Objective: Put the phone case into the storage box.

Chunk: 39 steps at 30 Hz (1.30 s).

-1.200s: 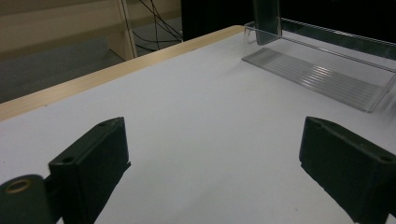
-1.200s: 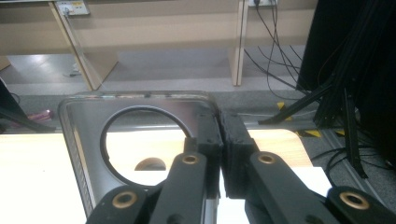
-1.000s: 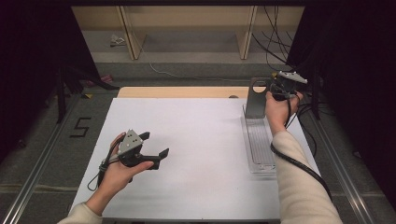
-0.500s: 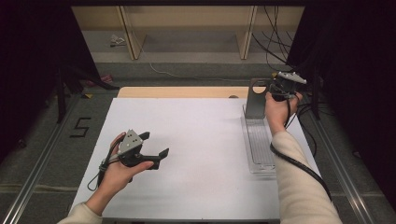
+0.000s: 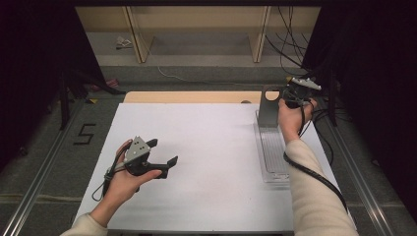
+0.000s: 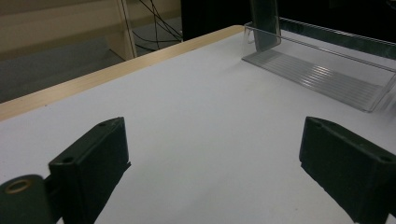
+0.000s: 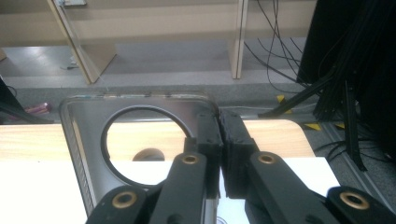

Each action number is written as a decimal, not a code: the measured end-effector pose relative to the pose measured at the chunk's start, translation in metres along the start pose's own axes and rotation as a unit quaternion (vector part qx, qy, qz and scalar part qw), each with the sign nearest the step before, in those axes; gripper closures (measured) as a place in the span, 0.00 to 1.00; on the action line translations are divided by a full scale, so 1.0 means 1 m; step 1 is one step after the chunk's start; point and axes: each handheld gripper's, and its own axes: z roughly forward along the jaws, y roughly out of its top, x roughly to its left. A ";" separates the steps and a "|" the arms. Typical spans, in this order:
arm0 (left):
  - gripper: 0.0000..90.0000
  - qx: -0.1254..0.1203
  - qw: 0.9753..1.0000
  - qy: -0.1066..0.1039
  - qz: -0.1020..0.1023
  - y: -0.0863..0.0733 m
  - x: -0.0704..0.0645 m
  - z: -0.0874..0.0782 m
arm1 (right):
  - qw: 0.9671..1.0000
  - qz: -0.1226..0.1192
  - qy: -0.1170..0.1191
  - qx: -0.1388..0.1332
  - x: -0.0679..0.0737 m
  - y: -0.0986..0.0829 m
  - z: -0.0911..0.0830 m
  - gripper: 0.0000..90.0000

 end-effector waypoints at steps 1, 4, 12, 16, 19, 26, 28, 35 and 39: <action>0.08 0.000 1.000 0.000 -0.001 0.000 0.000 0.000 | 1.000 0.000 0.000 0.001 0.000 0.000 0.000 0.97; 0.08 0.000 1.000 0.000 0.000 0.000 0.000 0.000 | 1.000 -0.003 0.001 0.000 0.000 -0.001 0.000 0.97; 0.08 0.000 1.000 0.001 -0.001 0.000 0.000 0.000 | 1.000 -0.003 0.001 0.003 0.000 -0.003 0.001 0.97; 0.08 0.000 1.000 0.000 0.000 0.000 0.000 0.000 | 1.000 -0.002 0.001 0.005 0.001 -0.004 0.002 0.97; 0.08 0.000 1.000 0.000 0.000 0.000 0.000 0.000 | 1.000 -0.003 0.001 0.007 0.000 -0.005 0.002 0.97; 0.08 0.002 1.000 -0.001 0.000 0.000 0.000 0.001 | 1.000 -0.003 -0.001 0.010 -0.001 -0.007 0.003 0.97; 0.08 0.001 1.000 0.000 0.000 0.000 0.000 0.001 | 1.000 -0.004 0.000 0.013 -0.001 -0.007 0.003 0.96; 0.08 0.001 1.000 0.000 0.000 0.000 0.000 0.001 | 1.000 -0.007 0.001 0.017 0.000 -0.009 0.005 0.96; 0.08 0.000 1.000 0.000 0.000 0.000 0.000 0.000 | 1.000 -0.011 0.003 0.019 -0.001 -0.010 0.006 0.96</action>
